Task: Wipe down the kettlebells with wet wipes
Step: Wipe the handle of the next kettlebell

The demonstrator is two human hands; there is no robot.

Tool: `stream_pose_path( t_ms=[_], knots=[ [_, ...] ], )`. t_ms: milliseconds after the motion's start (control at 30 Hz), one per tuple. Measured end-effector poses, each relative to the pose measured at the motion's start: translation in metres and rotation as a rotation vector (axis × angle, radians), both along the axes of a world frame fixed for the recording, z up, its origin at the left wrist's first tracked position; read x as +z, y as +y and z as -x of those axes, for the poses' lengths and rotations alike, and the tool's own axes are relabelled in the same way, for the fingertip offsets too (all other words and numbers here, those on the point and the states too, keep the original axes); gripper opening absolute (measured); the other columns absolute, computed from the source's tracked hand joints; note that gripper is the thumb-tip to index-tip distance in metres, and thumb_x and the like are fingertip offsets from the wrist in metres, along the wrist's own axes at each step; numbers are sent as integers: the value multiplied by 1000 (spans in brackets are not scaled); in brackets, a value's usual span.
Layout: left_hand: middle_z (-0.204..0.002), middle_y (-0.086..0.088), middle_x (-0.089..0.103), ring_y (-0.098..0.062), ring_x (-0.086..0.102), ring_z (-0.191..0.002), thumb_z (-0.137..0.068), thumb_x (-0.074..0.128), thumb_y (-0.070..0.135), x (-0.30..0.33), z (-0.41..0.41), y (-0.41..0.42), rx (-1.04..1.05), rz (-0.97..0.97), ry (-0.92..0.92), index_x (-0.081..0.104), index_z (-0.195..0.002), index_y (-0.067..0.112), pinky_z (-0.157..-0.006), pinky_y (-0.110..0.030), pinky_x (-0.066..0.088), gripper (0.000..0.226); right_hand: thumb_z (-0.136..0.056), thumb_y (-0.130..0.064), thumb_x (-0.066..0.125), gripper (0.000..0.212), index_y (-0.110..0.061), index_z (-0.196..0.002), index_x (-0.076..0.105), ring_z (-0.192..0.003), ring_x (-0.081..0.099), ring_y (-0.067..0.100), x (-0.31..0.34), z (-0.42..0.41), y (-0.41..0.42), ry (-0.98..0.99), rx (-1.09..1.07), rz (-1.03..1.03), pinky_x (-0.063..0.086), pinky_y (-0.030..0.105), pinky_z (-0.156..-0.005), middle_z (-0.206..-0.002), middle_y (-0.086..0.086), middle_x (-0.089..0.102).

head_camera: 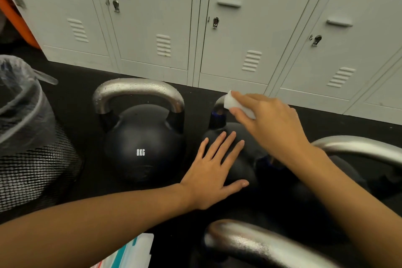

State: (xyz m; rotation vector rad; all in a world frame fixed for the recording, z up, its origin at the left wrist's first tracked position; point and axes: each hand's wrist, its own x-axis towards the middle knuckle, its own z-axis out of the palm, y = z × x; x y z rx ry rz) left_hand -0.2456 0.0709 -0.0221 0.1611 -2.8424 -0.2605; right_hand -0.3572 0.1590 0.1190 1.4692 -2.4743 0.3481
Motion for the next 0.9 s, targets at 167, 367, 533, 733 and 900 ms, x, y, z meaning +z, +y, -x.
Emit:
stream_pose_path(
  t_ms=[167, 367, 533, 733, 900],
  knots=[
    [-160, 1, -15, -15, -21, -145, -92, 26, 69, 1, 0, -1, -19, -10, -19, -12, -150, 29, -119, -48, -3, 80, -95, -29, 60, 46, -26, -140, 54, -113, 64, 29, -16, 3, 35, -101, 57, 150, 55, 47, -88, -136, 3, 60],
    [-161, -2, -7, -18, -14, -147, -92, 27, 68, -1, 0, -2, -11, 17, 11, -5, -152, 26, -118, -50, 4, 79, -95, -40, 59, 36, -39, -130, 61, -96, 59, -3, -4, -3, 46, -485, -99, 271, 40, 17, -83, -103, -20, 66],
    [-161, -4, -2, -20, -10, -147, -92, 27, 68, -2, 0, -2, -4, 33, 15, 1, -152, 23, -118, -51, 7, 79, -103, -42, 41, 40, -17, -95, 73, -71, 73, 12, 13, 16, 9, -976, -163, 166, 53, 30, -82, -81, 1, 76],
    [-161, -4, -1, -21, -8, -147, -93, 27, 68, 0, 0, -2, -8, 34, 6, 2, -153, 22, -118, -51, 8, 79, -105, -37, 37, 42, -4, -108, 64, -62, 72, 16, 28, 30, -23, -1225, -216, -5, 56, 24, -62, -77, 10, 76],
    [-161, -4, -2, -22, -7, -148, -92, 26, 68, 0, 0, -1, -8, 37, -10, 1, -153, 23, -118, -52, 9, 80, -106, -41, 30, 55, -3, -90, 66, -49, 66, 9, 25, 23, 0, -1043, -180, -67, 48, 14, -51, -57, 4, 70]
  ],
)
